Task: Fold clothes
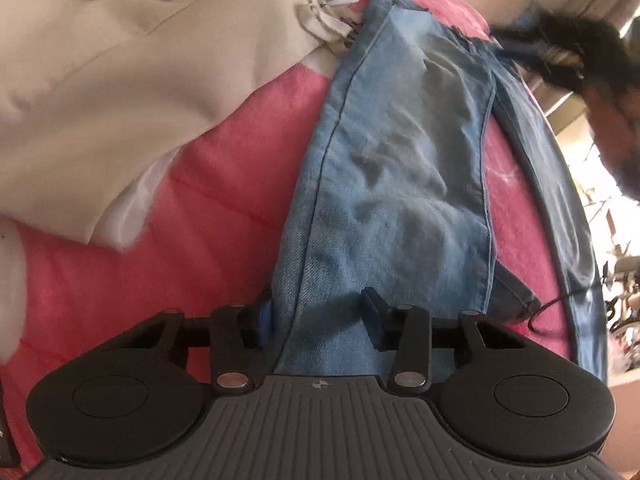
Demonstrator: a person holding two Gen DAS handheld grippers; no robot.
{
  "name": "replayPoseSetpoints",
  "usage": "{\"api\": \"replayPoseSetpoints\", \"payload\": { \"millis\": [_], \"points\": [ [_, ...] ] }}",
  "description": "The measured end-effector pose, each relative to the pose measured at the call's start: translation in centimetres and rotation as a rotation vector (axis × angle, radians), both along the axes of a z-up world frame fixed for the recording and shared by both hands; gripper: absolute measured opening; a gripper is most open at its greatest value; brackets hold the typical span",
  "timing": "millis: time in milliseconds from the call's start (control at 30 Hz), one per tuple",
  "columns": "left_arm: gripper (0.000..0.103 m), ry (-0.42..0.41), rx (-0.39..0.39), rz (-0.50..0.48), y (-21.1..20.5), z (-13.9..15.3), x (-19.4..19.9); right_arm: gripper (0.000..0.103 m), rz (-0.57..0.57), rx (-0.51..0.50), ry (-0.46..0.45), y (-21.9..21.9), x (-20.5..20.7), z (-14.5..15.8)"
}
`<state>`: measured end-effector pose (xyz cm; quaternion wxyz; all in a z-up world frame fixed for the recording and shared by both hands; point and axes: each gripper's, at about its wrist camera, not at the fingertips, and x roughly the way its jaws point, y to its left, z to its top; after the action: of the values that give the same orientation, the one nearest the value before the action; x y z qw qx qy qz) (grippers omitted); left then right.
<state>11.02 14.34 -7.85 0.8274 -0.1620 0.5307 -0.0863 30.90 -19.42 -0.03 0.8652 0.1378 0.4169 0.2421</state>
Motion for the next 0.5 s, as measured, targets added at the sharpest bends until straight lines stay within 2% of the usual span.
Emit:
{"api": "replayPoseSetpoints", "payload": {
  "millis": [167,233,367,500],
  "points": [
    [0.043,0.0,-0.005,-0.017,0.3,-0.3,0.1,0.04,0.007,-0.105,-0.063,7.2,8.2,0.6],
    [0.043,-0.008,-0.006,-0.037,0.3,-0.3,0.0,0.044,-0.014,-0.156,-0.056,9.7,11.7,-0.1],
    [0.043,0.015,-0.036,-0.059,0.9,-0.4,0.3,0.044,-0.066,-0.23,-0.003,13.2,16.8,-2.4],
    [0.043,0.045,-0.072,-0.069,1.5,-0.6,0.8,0.045,-0.113,-0.389,0.004,16.4,20.0,-4.7]
  ]
}}
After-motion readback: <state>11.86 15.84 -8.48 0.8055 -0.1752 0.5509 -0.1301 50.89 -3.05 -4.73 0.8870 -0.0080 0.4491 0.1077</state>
